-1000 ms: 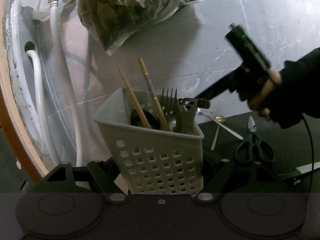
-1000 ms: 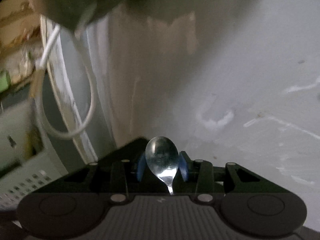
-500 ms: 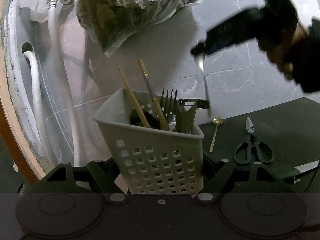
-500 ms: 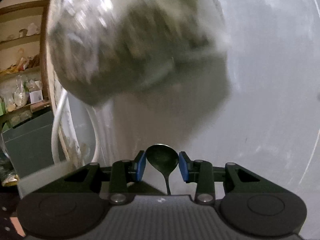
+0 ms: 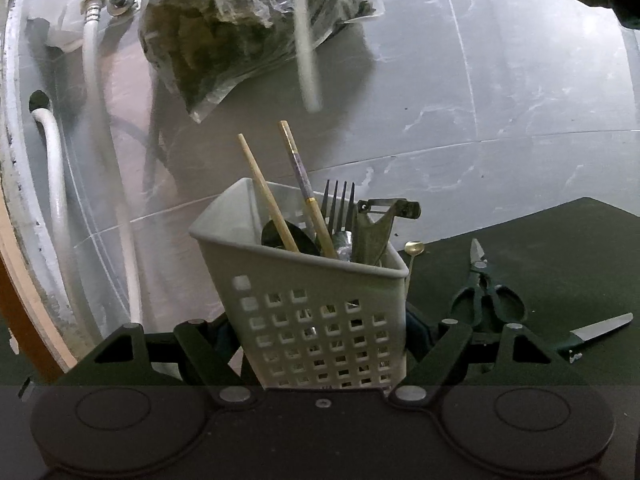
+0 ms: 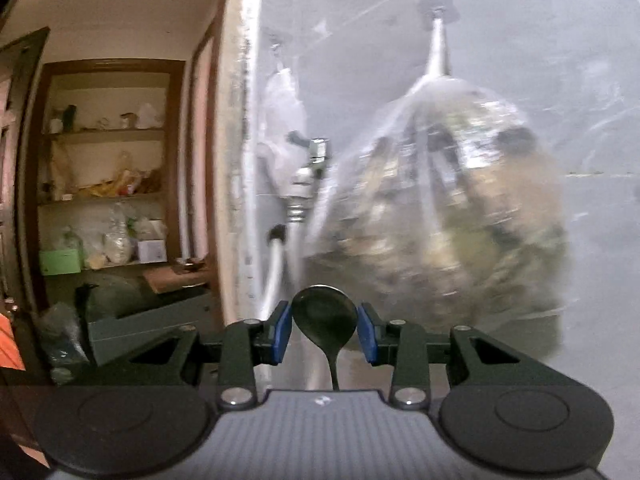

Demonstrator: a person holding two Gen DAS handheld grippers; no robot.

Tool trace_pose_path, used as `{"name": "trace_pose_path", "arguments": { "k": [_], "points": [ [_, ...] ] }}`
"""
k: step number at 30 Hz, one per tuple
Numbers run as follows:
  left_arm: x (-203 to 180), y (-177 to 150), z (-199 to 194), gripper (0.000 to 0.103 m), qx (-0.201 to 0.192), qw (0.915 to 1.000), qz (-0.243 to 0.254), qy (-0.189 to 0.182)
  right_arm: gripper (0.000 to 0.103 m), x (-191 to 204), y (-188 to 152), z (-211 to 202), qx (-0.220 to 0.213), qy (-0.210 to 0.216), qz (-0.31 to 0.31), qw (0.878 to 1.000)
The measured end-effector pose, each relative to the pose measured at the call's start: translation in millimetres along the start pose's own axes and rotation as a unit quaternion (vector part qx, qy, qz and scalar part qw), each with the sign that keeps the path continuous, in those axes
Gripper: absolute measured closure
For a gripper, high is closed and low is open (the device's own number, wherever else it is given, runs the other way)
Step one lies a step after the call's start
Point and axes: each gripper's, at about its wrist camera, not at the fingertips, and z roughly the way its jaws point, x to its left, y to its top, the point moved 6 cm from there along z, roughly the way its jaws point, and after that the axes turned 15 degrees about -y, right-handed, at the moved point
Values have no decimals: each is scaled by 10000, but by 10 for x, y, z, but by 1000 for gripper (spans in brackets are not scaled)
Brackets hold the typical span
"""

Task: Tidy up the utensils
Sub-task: 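Carry the spoon over the basket and release it with the right tool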

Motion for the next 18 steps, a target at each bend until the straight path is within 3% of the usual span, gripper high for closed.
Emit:
{"name": "trace_pose_path", "arguments": {
  "k": [7,11,14,18],
  "points": [
    [-6,-25,-21,23,-14,10000,26,-35,63,158,-642,310,807,51,554,9952],
    [-4,-27,-23,23,-26,10000,26,-39,60,177,-967,391,1342,23,572,9893],
    [-8,-28,-24,23,-34,10000,29,-46,38,144,-1068,310,1500,74,620,9867],
    [-7,-29,-25,23,-26,10000,31,-48,6,-142,-1064,104,1311,-181,778,9881]
  ]
}}
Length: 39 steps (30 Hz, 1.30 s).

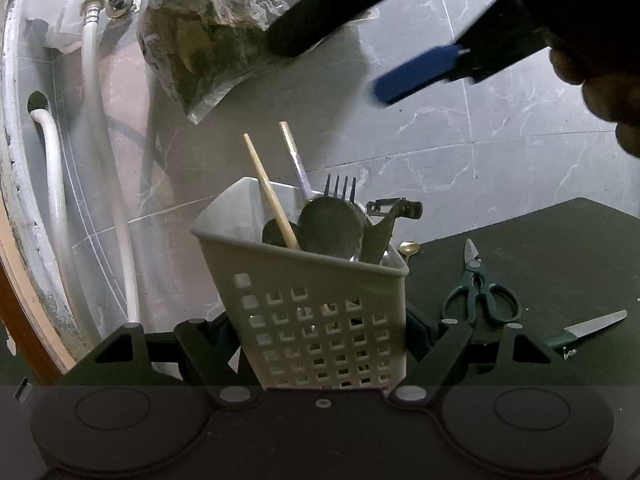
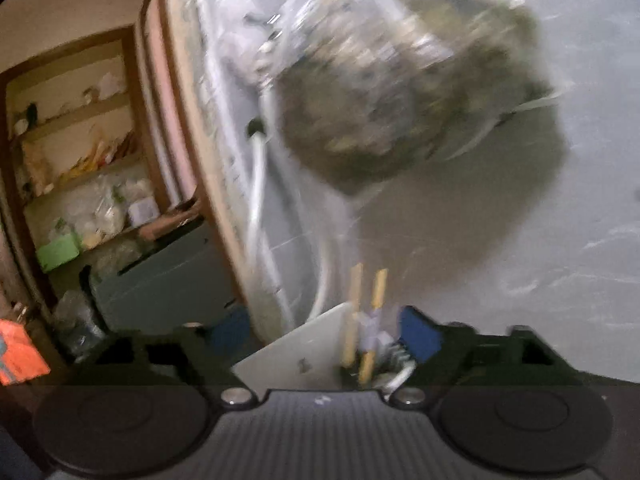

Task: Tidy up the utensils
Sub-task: 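Carry the spoon over the basket and release it with the right tool, then grasp the small gold spoon from the table with the right tool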

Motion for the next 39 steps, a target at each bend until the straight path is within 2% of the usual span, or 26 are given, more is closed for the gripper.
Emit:
{"name": "trace_pose_path", "arguments": {
  "k": [2,4,7,9,11,16,20,22,27,31,34,36,38,39],
  "points": [
    [3,0,1,23,10,10000,5,1,0,-299,-2,-69,-59,-365,164,9992],
    [8,3,2,23,25,10000,-2,7,0,-637,-64,17,55,-906,407,9950],
    [16,10,5,23,56,10000,-14,24,0,-1128,-275,342,620,-1625,686,9824],
    [12,19,16,23,87,9999,-34,55,0,-1394,-451,588,906,-1872,762,9752],
    [9,30,30,23,131,9999,-37,91,0,-1572,-589,853,1124,-1920,717,9723],
    [11,66,87,22,252,9994,-93,204,0,-1859,-754,1378,1363,-1611,589,9757],
    [17,91,141,22,329,9989,-155,280,0,-1901,-847,1694,1519,-1447,623,9758],
    [25,98,158,22,364,9987,-174,299,5,-1929,-874,1777,1535,-1365,684,9763],
    [16,119,172,22,421,9984,-197,338,29,-1956,-966,1868,1608,-1241,792,9759],
    [12,131,178,22,447,9982,-198,349,45,-1973,-974,1904,1553,-1231,846,9765],
    [13,134,183,22,459,9981,-197,353,64,-2046,-986,1931,1553,-1342,878,9748],
    [16,134,188,22,462,9981,-190,352,84,-2054,-1007,1927,1548,-1451,800,9740],
    [18,134,190,22,464,9981,-196,348,95,-2061,-1026,1918,1543,-1559,688,9732],
    [20,136,189,22,461,9981,-195,347,96,-2051,-1041,1904,1526,-1588,646,9733]
  ]
}}
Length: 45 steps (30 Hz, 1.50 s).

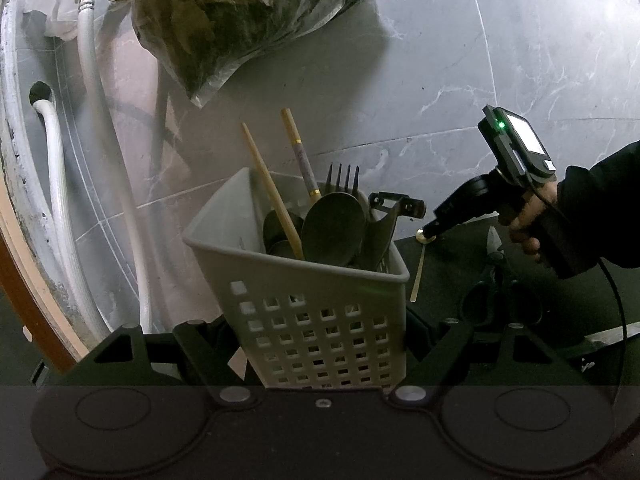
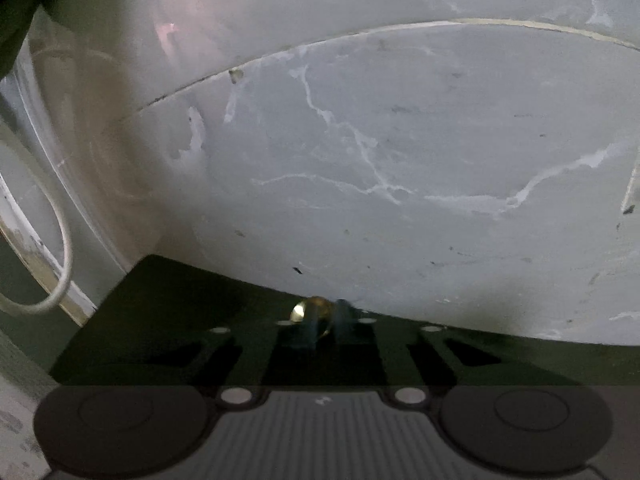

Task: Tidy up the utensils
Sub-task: 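Grasp the small gold spoon from the table with the right tool, then lift the gold spoon and drop it into the basket with the right tool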

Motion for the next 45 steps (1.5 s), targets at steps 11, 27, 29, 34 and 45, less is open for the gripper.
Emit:
{"name": "trace_pose_path", "arguments": {
  "k": [11,27,29,34,45],
  "points": [
    [-2,-27,-8,22,-88,9999,50,-26,102,76,-39,-652,-607,-66,175,9980],
    [35,-60,-75,22,-279,9990,183,-298,102,318,366,-2060,-1945,-357,-108,9802],
    [31,-71,-91,23,-306,9987,217,-358,102,405,467,-2318,-2269,-331,-183,9732],
    [-4,-79,-107,23,-380,9971,312,-581,102,721,659,-2984,-3092,-193,-407,9499],
    [-101,-113,-158,23,-447,9938,476,-900,102,1561,434,-3103,-3358,-19,-1093,9356]
  ]
}}
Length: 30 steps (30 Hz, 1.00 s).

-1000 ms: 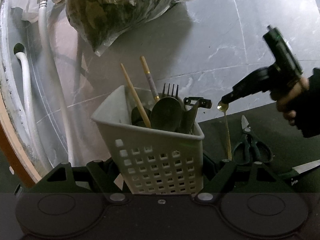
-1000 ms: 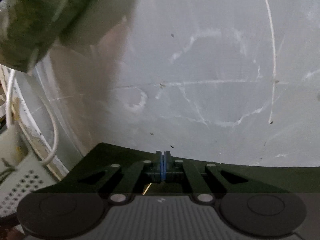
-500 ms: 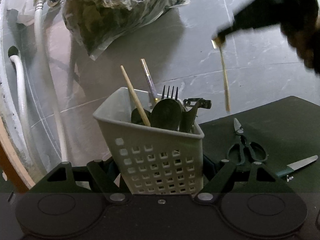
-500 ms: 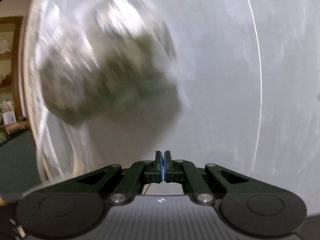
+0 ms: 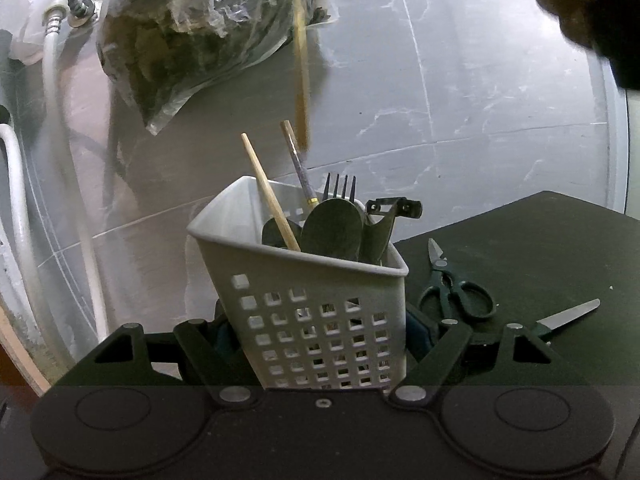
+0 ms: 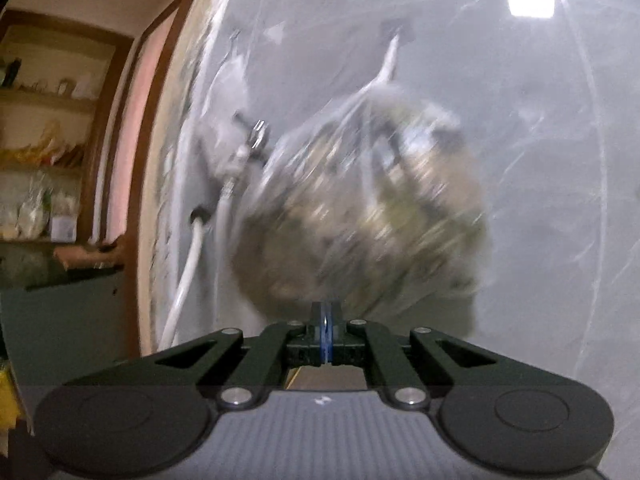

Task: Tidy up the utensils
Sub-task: 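Lift the gold spoon and drop it into the basket with the right tool, then move the open right tool toward the green-handled knife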

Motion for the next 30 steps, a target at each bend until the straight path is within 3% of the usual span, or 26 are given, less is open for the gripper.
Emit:
{"name": "trace_pose_path", "arguments": {
  "k": [7,8,9,11,13,17,19,22,25,30],
  "points": [
    [-1,-22,-19,23,-36,10000,3,-23,100,401,-644,139,729,60,-514,9960],
    [2,-24,-20,23,-40,10000,3,-30,89,421,-713,146,903,120,-497,9946],
    [8,-23,-17,23,-41,10000,10,-44,70,421,-739,123,968,154,-431,9942],
    [12,-18,-11,23,-38,10000,16,-60,45,352,-756,3,963,226,-212,9949],
    [22,-11,-5,23,-15,10000,21,-70,37,214,-763,-96,967,54,-19,9953],
    [31,4,6,23,33,10000,22,-74,1,-195,-969,-304,1359,-492,242,9892],
    [32,13,12,23,51,10000,0,-59,0,-399,-1201,-382,1776,-728,290,9810],
    [25,28,28,23,86,10000,-32,-22,0,-644,-1660,-484,2667,-1007,302,9580],
    [18,33,43,23,117,9999,-37,16,0,-805,-1983,-577,3263,-1246,362,9363],
    [10,52,57,22,175,9998,-51,63,0,-957,-2249,-700,3757,-1452,829,9115]
  ]
}}
